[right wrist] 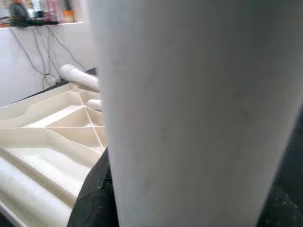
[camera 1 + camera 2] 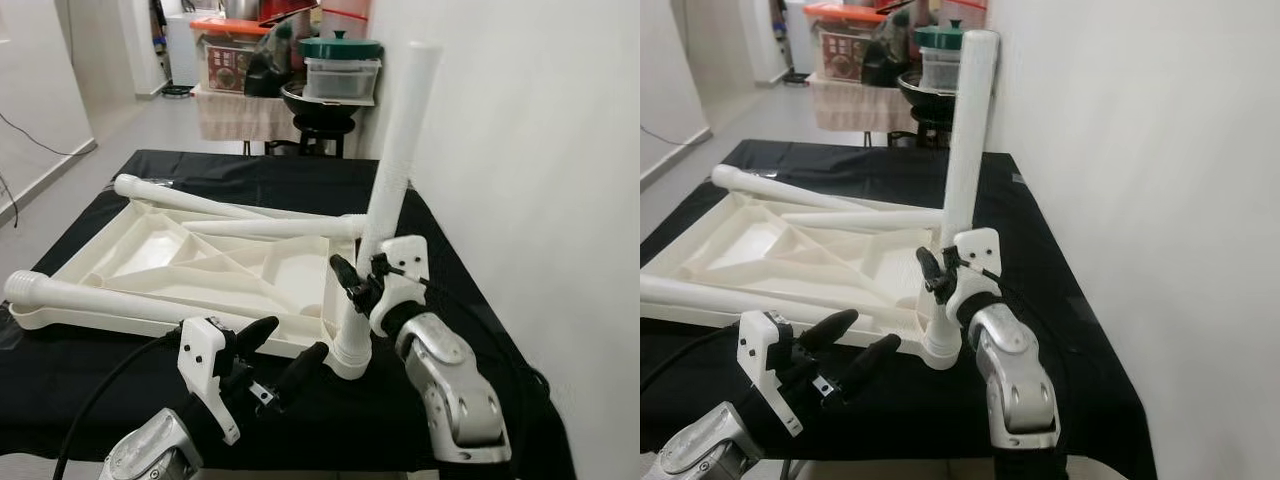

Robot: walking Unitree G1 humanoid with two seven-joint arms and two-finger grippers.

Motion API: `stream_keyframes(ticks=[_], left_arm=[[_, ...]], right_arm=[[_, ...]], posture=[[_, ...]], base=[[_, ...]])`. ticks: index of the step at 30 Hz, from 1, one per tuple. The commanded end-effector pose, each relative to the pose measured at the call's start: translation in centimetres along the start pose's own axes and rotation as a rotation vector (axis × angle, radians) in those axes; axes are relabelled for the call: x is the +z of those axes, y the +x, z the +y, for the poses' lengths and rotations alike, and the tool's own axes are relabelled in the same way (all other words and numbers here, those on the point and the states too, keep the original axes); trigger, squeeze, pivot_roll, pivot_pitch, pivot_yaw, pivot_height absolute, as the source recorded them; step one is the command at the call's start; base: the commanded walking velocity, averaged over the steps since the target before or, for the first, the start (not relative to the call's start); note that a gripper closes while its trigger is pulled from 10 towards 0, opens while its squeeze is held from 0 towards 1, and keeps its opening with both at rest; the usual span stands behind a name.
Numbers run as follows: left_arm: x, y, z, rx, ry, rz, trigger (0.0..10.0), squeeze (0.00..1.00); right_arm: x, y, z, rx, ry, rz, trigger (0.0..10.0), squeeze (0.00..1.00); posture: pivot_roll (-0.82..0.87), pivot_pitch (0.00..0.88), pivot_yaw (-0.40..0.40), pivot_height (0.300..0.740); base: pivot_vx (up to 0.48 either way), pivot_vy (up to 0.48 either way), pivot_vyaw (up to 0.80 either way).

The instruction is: Building children table

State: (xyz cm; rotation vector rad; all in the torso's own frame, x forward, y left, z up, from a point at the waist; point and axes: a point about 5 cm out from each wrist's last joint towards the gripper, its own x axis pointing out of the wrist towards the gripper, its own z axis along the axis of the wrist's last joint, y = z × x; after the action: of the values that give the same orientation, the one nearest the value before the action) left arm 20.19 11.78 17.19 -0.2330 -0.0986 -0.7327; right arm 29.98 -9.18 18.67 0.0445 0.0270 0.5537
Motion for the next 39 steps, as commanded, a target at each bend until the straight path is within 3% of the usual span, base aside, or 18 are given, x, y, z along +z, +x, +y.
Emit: stream_keyframes(ticks=[1,3,5,6,9,11,13,14,15,16,24,28,30,32,33,35,38,39], left_arm=[[0.0,0.4,-0.1,-0.010,-0.004,-0.008,10.0,0.00],[1.1,0.5,0.0,-0.014,-0.059,-0.064,10.0,0.00],[1.8,0.5,-0.2,-0.011,-0.110,-0.097,10.0,0.00],[1.7,0.3,-0.6,-0.013,-0.096,-0.086,10.0,0.00],[1.6,0.1,-0.9,-0.005,-0.084,-0.077,10.0,0.00],[1.4,0.0,-1.1,0.002,-0.065,-0.069,10.0,0.00],[1.0,0.1,-0.5,0.018,-0.054,-0.054,10.0,0.00],[0.7,0.1,0.2,0.043,-0.065,-0.046,10.0,0.00],[0.7,0.1,0.2,0.043,-0.065,-0.046,10.0,0.00],[0.0,-0.3,1.0,0.064,-0.078,-0.017,10.0,0.00],[0.0,-0.2,0.4,0.041,-0.066,0.001,10.0,0.00],[0.1,-0.3,0.4,0.048,-0.071,0.000,10.0,0.00],[0.2,-0.4,0.3,0.041,-0.068,-0.003,10.0,0.00],[0.2,-0.4,0.3,0.036,-0.067,-0.005,10.0,0.00],[0.3,-0.4,0.4,0.036,-0.068,-0.007,10.0,0.00],[0.4,-0.4,0.5,0.036,-0.069,-0.009,10.0,0.00],[0.5,-0.4,0.5,0.036,-0.070,-0.009,10.0,0.00],[0.4,-0.3,0.5,0.032,-0.070,-0.006,10.0,0.00]], right_arm=[[-0.4,0.5,1.8,0.178,0.068,0.023,10.0,1.00],[2.0,0.0,3.0,0.443,-0.019,-0.047,10.0,1.00],[3.4,-0.7,2.7,0.624,-0.123,-0.080,10.0,1.00],[3.8,-0.9,2.1,0.698,-0.151,-0.070,10.0,0.00],[4.2,-1.0,1.6,0.763,-0.182,-0.067,10.0,0.00],[4.7,-0.2,-0.3,0.857,-0.170,-0.035,10.0,0.00],[4.7,0.5,-1.1,0.883,-0.152,-0.018,10.0,0.00],[4.5,1.2,-1.7,0.900,-0.131,0.000,6.5,0.00],[4.5,1.2,-1.7,0.900,-0.131,0.000,6.5,0.00],[4.1,1.7,-2.3,0.945,-0.077,0.029,0.0,0.00],[3.2,1.5,-2.7,0.959,-0.043,0.042,0.0,0.00],[2.7,1.0,-3.0,0.876,-0.066,0.027,0.0,0.00],[1.5,0.9,-2.8,0.613,-0.078,0.025,0.0,0.00],[0.4,1.9,-2.6,0.118,-0.042,-0.001,0.0,0.00],[-1.4,1.3,-0.3,0.052,0.020,0.038,0.0,0.00],[-2.8,0.1,2.4,-0.009,0.099,0.076,0.0,0.00],[-3.0,-0.2,2.9,-0.024,0.115,0.082,0.0,0.00],[-2.8,-0.1,2.0,-0.070,0.080,0.077,0.0,0.00]], posture=[[-0.05,0.000,-0.084,0.740],[-0.05,0.000,-0.077,0.740],[-0.05,0.000,-0.063,0.740],[-0.05,0.000,-0.058,0.740],[-0.05,0.000,-0.057,0.740],[-0.01,0.000,-0.073,0.740],[-0.01,0.000,-0.073,0.740],[-0.02,0.000,-0.070,0.740],[-0.02,0.000,-0.070,0.740],[-0.02,0.000,-0.074,0.740],[-0.02,0.000,-0.076,0.740],[-0.02,0.000,-0.077,0.740],[-0.03,0.000,-0.087,0.740],[-0.03,0.000,-0.087,0.740],[-0.05,0.000,-0.072,0.740],[-0.05,0.000,-0.072,0.740],[-0.05,0.000,-0.072,0.740],[-0.06,0.000,-0.068,0.740]], base=[[0.000,0.000,0.00],[0.000,0.000,0.00],[0.000,0.000,0.00],[0.000,0.000,0.00],[0.000,0.000,0.00],[0.000,0.000,0.00],[0.000,0.000,0.00],[0.000,0.000,0.00],[0.000,0.000,0.00],[0.000,0.000,0.00],[0.000,0.000,0.00],[0.000,0.000,0.00],[0.000,0.000,0.00],[0.000,0.000,0.00],[0.000,0.000,0.00],[0.000,0.000,0.00],[0.000,0.000,0.00],[0.000,0.000,0.00]])
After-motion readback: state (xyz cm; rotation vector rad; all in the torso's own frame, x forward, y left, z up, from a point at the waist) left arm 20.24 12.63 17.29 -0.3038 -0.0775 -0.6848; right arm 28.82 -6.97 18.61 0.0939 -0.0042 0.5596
